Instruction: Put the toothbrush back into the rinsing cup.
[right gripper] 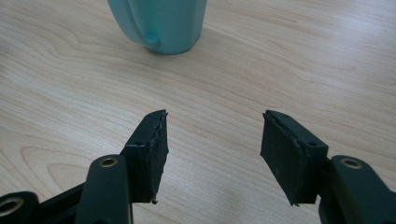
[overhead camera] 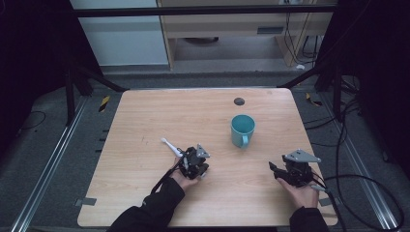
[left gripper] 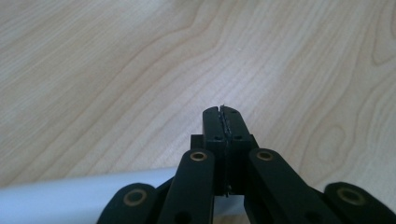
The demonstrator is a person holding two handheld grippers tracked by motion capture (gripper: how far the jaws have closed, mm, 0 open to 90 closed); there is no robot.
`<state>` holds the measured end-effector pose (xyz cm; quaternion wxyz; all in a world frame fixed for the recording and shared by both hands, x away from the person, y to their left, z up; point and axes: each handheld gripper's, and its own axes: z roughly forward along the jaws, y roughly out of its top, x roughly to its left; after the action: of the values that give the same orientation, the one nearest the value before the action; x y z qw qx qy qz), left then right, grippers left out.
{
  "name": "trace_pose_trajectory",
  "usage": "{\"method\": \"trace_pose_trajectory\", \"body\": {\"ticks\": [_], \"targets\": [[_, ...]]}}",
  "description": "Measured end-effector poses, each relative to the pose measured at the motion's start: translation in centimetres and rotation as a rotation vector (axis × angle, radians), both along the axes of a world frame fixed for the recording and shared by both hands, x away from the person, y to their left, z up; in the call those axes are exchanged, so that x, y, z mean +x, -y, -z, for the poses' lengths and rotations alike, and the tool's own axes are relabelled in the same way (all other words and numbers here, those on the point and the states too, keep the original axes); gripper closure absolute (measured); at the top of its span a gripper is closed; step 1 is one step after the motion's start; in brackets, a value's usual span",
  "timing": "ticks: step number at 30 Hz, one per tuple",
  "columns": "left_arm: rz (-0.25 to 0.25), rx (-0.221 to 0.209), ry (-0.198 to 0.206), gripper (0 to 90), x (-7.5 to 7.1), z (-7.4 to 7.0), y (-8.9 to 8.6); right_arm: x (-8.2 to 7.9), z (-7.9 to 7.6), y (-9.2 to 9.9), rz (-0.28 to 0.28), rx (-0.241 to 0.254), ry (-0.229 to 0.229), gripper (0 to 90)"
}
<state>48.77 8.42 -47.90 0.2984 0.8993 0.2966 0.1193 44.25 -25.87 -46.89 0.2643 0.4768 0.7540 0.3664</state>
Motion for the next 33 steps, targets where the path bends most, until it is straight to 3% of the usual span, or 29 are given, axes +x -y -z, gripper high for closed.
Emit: {"method": "trace_pose_trajectory", "body": {"ticks": [8, 15, 25, 31, 33], "targets": [[0.030, 0.014, 0.007, 90.0, -1.5, -0.4, -1.6, 0.0, 0.0, 0.0, 0.001, 0.000, -0.001, 41.1], [0.013, 0.009, 0.016, 90.0, -2.6, -0.5, -3.9, 0.0, 0.1, -0.1, 0.002, -0.003, -0.003, 41.1], [-0.043, 0.003, 0.018, 90.0, -2.7, -0.5, -6.8, 0.0, 0.1, -0.1, -0.001, -0.004, -0.002, 41.1], [-0.057, -0.004, 0.015, 90.0, -2.6, -0.5, -7.5, 0.0, 0.1, -0.1, 0.003, -0.003, -0.004, 41.1], [-0.040, -0.015, 0.016, 90.0, -2.7, -0.6, -7.6, 0.0, 0.1, -0.1, 0.002, -0.005, -0.004, 41.1]]}}
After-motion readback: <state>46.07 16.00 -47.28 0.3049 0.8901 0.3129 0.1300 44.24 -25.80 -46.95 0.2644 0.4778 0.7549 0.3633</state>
